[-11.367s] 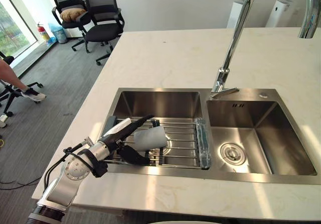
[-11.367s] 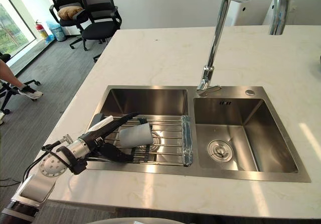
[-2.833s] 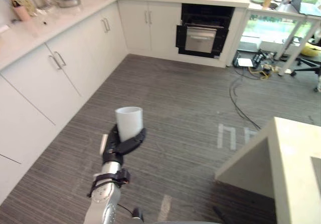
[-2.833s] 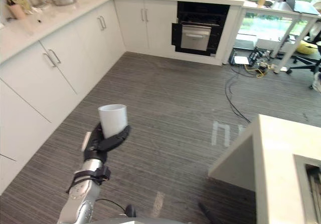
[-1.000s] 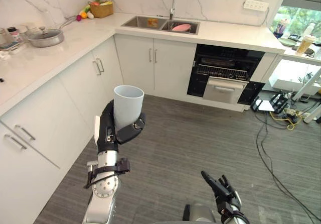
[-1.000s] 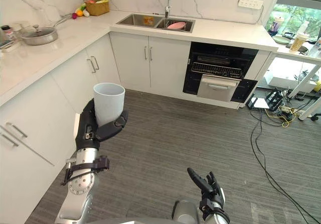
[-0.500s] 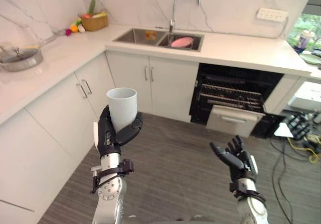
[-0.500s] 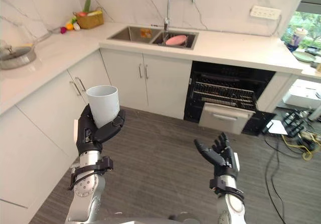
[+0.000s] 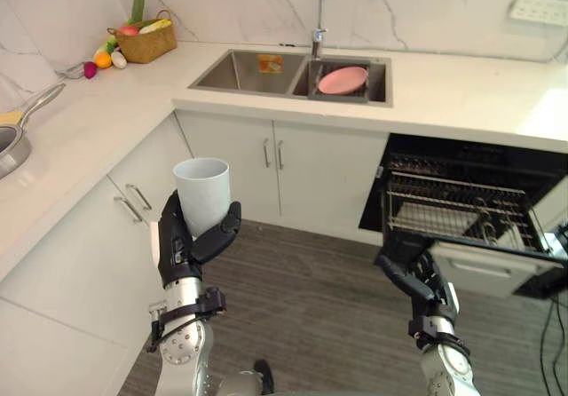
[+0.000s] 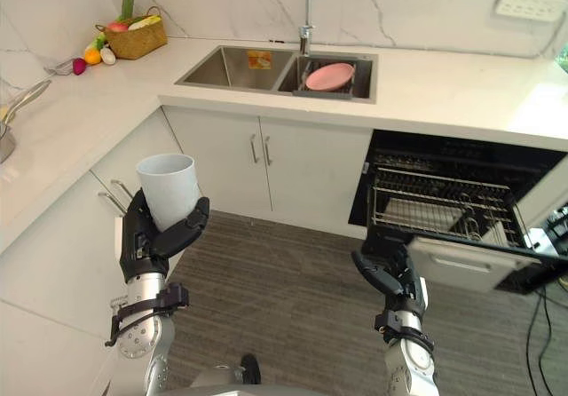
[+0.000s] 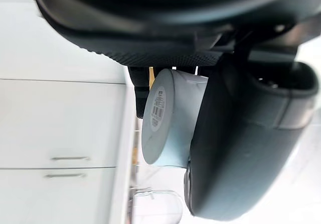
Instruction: Walk over to the sink, pick up the cup, carry it to the dishwasher, place the cup inside the dishwasher, then close the dishwasher door
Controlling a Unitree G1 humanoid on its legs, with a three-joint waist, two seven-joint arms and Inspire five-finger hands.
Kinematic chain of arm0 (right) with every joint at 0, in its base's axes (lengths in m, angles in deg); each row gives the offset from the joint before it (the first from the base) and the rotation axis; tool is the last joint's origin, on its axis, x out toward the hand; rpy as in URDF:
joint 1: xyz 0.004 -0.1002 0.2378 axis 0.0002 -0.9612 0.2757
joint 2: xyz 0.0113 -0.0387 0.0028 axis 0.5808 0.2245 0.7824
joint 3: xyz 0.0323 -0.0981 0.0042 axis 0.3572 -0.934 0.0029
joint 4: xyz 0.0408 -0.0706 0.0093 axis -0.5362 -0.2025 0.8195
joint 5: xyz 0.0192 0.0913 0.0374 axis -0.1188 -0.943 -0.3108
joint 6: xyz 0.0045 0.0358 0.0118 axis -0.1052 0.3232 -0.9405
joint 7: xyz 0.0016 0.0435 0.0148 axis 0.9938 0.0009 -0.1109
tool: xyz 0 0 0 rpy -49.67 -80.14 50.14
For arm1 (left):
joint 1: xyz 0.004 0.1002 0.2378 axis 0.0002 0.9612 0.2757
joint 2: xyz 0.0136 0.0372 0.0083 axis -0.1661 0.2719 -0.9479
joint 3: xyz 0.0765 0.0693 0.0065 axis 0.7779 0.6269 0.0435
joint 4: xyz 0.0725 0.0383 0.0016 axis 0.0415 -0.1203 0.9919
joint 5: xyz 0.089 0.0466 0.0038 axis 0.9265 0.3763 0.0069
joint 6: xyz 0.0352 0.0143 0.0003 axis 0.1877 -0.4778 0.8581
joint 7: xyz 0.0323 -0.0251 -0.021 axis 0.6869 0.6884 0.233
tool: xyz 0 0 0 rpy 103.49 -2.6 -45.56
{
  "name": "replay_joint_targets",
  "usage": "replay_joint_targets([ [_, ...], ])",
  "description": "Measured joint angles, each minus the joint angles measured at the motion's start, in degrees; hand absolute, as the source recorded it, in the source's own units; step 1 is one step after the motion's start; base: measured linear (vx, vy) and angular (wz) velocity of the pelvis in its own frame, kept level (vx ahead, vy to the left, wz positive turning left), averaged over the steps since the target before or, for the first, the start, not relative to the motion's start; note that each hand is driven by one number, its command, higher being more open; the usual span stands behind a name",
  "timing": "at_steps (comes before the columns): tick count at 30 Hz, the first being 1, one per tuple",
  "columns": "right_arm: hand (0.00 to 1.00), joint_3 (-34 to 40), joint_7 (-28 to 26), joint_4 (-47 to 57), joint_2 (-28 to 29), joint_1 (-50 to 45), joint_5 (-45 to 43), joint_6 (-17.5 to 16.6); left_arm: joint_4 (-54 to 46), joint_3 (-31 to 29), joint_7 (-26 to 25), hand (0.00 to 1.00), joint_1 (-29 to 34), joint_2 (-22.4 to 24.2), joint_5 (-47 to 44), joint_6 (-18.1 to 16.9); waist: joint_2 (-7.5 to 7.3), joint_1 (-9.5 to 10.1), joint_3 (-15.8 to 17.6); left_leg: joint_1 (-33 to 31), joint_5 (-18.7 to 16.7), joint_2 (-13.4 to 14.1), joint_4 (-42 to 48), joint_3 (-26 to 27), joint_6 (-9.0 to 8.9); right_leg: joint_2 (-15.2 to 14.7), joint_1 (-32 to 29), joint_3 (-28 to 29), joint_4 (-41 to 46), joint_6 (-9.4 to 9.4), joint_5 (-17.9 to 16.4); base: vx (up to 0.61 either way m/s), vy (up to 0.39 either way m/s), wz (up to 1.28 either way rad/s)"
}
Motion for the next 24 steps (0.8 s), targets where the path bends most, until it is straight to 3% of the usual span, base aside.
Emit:
replay_joint_targets([
  [1,1.0,-0.18,-0.01,0.04,0.84,-0.12,1.6,-0.22,-0.09,0.03,-0.2,0.0,-0.58,-0.59,0.32,-0.02,0.37,-0.37,0.23,3.48,-1.45,0.22,-1.44,-1.05,0.18,1.17,-3.64,-0.1,4.25,-1.73,-3.01,0.42,0.01,0.32],
  [3,1.0,-0.48,-0.04,1.04,1.54,-0.76,2.47,-0.31,-0.34,0.45,-0.52,0.0,-1.97,-1.01,0.8,-0.17,0.74,-1.28,0.48,7.28,-3.24,1.03,-3.18,-2.9,-0.26,5.08,-10.01,0.14,2.35,-3.1,-6.34,0.39,-0.049,0.43],
  [5,1.0,-0.46,-0.1,2.56,1.81,-1.48,2.5,-0.69,-0.38,1.84,-0.75,0.0,-3.92,-1.89,0.84,-0.3,0.9,-2.15,0.66,9.61,-4.73,2.61,-4.19,-4.76,-1.32,9.6,-15.87,-0.12,-10.52,-3.52,-6.94,0.34,-0.122,0.44],
  [6,1.0,-0.43,-0.23,3.6,1.84,-1.98,2.8,-1.21,-0.49,2.27,-0.69,0.0,-4.62,-2.56,0.98,-0.39,0.77,-2.4,0.72,11.64,-5.65,3.31,-5.15,-5.16,-2.67,12.25,-16.94,-1.26,-24.03,-2.9,-4.96,0.53,-0.211,0.13],
  [7,1.0,-0.59,-0.17,5.18,1.85,-2.37,4.21,-2.9,-0.53,2.28,-0.24,0.0,-4.3,-3.03,1.04,-0.42,-1.17,-2.28,-0.22,16.34,-7.96,1.89,-6.34,-4.54,-5.23,12.54,-16.43,-7.15,-40.75,-3.52,5.46,0.83,-0.333,-0.03],
  [8,1.0,-1.55,-0.16,7.0,0.68,-3.34,4.74,-4.68,0.34,2.23,-0.24,0.0,-4.27,-2.51,1.18,-0.43,-1.52,-2.42,-0.98,20.51,-11.28,0.85,-6.0,-4.5,-6.34,11.8,-15.35,-9.75,-40.37,-14.1,12.97,0.8,-0.288,-0.29],
  [9,1.0,-1.67,-0.04,7.17,-0.28,-3.44,5.0,-4.76,0.6,2.51,-0.25,0.0,-3.89,-1.04,1.19,0.17,0.57,-2.11,-1.37,21.38,-12.13,2.67,-6.01,-3.49,-6.65,13.22,-15.18,-10.52,-39.09,-13.17,11.97,0.71,-0.23,-0.23],
  [10,1.0,-1.55,0.74,8.25,-0.52,-3.3,6.16,-4.9,0.06,4.06,-0.22,0.0,-4.25,0.37,1.67,0.12,2.6,-2.14,-2.0,22.03,-12.68,4.7,-5.16,-1.77,-6.85,15.44,-15.15,-10.9,-38.07,-13.55,7.98,0.52,-0.17,-0.31],
  [11,1.0,-2.12,2.53,8.77,0.23,-2.35,7.96,-4.95,-0.62,5.25,-0.18,0.0,-5.13,0.58,1.98,-0.12,2.77,-2.1,-1.58,21.68,-12.76,6.28,-1.54,-0.7,-7.09,16.46,-14.98,-11.0,-36.26,-14.19,4.75,0.47,-0.2,-0.25],
  [13,1.0,-2.42,4.82,11.03,1.81,-2.68,9.78,-5.01,-0.58,7.39,-0.19,0.0,-5.32,0.92,1.97,-0.09,2.72,-2.28,-1.2,19.14,-12.58,9.45,9.09,1.27,-7.08,17.73,-12.96,-10.91,-35.83,-14.06,2.34,0.31,-0.181,-0.25],
  [14,1.0,-2.35,7.22,14.49,2.59,-3.62,10.94,-5.41,-0.6,9.0,-0.3,0.0,-5.32,1.45,2.08,-0.11,3.53,-2.26,-0.69,15.53,-10.14,12.98,20.97,1.08,-6.89,19.68,-10.6,-10.47,-36.03,-13.88,0.81,0.45,-0.191,-0.46],
  [15,1.0,-2.29,9.25,18.1,2.56,-4.2,11.94,-6.17,-0.71,10.08,-0.55,0.0,-5.28,2.01,2.43,-0.17,4.37,-2.04,-0.42,11.17,-3.4,16.07,32.66,-0.28,-7.53,21.89,-8.31,-8.74,-37.18,-13.87,-0.17,0.45,-0.142,-0.61],
  [16,1.0,-2.27,10.22,19.59,2.52,-4.16,12.66,-6.79,-0.72,10.28,-0.89,0.0,-5.23,2.15,2.82,-0.25,4.65,-1.79,-0.49,9.17,-1.2,16.98,37.05,-1.39,-8.63,22.87,-7.35,-7.53,-38.05,-14.04,-0.43,0.38,-0.072,-0.86],
  [17,1.0,-2.02,11.35,21.85,2.57,-4.08,12.92,-8.21,-0.77,10.6,-1.58,0.0,-5.23,2.13,3.24,-0.41,4.72,-1.6,-0.65,6.57,-2.35,17.87,40.8,-2.16,-9.63,24.06,-6.15,-5.6,-39.61,-14.15,-0.54,0.31,-0.006,-0.99],
  [20,1.0,0.47,13.97,29.12,2.61,-3.51,12.9,-13.44,-1.15,10.68,-2.65,0.0,-5.11,1.8,3.22,-2.23,4.54,-1.78,-0.79,2.5,-8.9,16.74,35.16,-2.19,-6.71,25.04,-2.51,1.12,-43.22,-14.43,-0.35,0.46,0.012,-1.22],
  [21,1.0,0.87,15.17,30.17,2.15,-2.31,12.98,-14.85,-2.01,10.49,-3.67,0.0,-4.66,1.59,3.22,-3.05,4.31,-1.07,-1.09,2.36,-10.52,14.22,28.55,-5.51,-6.02,25.33,-2.0,5.35,-43.58,-13.77,-0.03,0.36,0.096,-1.84],
  [22,1.0,0.83,16.14,30.21,1.52,-1.09,13.07,-15.74,-3.82,10.16,-4.97,0.0,-4.03,1.28,3.42,-3.61,4.71,-0.47,-1.94,2.52,-11.2,10.78,21.07,-12.03,-5.68,25.87,-1.97,9.89,-44.02,-13.53,0.08,0.35,0.12,-1.98],
  [24,1.0,0.66,17.05,30.22,1.16,0.03,13.04,-15.74,-7.6,9.88,-6.27,0.0,-3.51,0.45,4.48,-4.68,4.98,0.15,-2.4,2.68,-10.98,7.23,11.51,-20.92,-5.82,26.85,-2.22,15.81,-44.04,-12.86,0.18,0.33,0.16,-1.86],
])
